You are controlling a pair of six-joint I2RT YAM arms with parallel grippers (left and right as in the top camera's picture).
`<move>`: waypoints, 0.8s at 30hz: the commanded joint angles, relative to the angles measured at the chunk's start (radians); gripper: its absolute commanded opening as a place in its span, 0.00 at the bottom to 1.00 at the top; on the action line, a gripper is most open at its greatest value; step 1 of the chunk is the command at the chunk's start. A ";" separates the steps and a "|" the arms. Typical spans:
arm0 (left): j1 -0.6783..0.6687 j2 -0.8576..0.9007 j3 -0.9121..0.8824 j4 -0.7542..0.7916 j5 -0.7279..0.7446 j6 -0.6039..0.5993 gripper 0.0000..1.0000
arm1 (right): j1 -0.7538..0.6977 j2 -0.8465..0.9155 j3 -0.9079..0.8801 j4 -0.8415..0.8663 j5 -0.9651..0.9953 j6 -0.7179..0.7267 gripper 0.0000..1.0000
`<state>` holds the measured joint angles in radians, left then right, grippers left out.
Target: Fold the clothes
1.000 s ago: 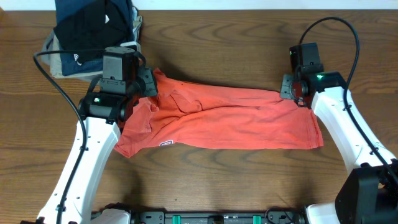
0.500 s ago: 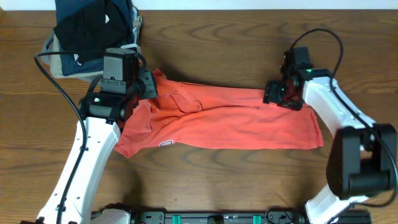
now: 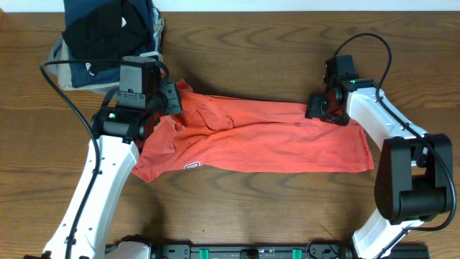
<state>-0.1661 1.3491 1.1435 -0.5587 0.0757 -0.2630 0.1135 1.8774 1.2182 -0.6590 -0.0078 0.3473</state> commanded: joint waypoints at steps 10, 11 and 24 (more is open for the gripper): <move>0.003 -0.004 0.006 -0.006 -0.008 -0.001 0.06 | -0.016 0.006 0.013 0.061 0.068 -0.122 0.69; 0.003 -0.004 0.006 -0.006 -0.008 -0.001 0.06 | -0.016 0.006 0.013 0.058 0.049 -0.125 0.68; 0.003 -0.004 0.006 -0.006 -0.008 0.000 0.06 | -0.016 0.071 0.009 0.050 0.008 -0.131 0.30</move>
<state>-0.1661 1.3491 1.1435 -0.5648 0.0753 -0.2626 0.1135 1.9408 1.2182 -0.6090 -0.0002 0.2207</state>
